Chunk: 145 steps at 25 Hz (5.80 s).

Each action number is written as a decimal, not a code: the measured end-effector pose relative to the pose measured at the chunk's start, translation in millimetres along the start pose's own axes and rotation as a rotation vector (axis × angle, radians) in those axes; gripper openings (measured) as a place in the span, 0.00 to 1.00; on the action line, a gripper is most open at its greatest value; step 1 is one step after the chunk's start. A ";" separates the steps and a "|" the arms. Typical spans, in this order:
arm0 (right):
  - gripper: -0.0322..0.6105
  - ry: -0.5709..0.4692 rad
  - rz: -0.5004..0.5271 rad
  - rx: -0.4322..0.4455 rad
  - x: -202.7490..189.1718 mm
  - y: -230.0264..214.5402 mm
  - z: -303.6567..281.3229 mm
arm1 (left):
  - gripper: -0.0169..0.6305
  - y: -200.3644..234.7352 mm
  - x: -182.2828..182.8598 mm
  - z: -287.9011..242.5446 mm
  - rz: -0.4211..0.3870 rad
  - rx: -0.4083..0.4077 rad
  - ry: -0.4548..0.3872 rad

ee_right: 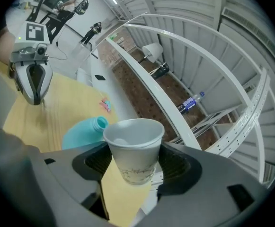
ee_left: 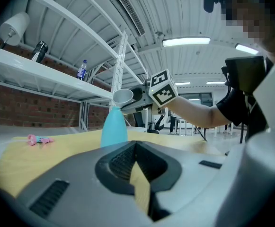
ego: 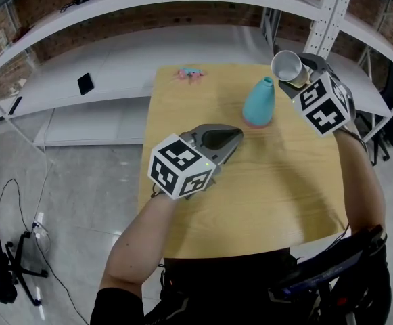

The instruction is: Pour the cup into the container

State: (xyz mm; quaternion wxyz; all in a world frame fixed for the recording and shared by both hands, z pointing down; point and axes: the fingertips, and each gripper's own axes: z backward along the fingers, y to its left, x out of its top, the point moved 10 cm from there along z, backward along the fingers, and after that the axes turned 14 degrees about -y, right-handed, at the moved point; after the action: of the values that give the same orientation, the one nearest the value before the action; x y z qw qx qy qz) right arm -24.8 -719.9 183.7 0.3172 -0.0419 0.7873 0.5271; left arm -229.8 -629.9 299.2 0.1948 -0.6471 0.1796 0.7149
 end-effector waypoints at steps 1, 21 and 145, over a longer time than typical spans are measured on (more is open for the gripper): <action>0.54 0.005 0.018 -0.001 0.4 1.1 -0.7 | 0.03 0.0 -0.1 0.1 0.000 -0.001 0.000; 0.54 0.031 0.182 -0.002 6.2 8.2 -4.5 | 0.03 -2.3 -0.9 0.7 -0.002 -0.012 -0.002; 0.27 -0.320 -0.960 -0.135 -111.4 50.5 104.2 | 0.03 3.5 0.2 6.7 -0.007 0.098 0.002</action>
State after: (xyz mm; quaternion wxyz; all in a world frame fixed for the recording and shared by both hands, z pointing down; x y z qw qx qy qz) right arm 91.1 -638.3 259.6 0.6369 -0.3378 0.5849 0.3717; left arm -237.3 -629.5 299.6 0.2287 -0.6380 0.2123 0.7040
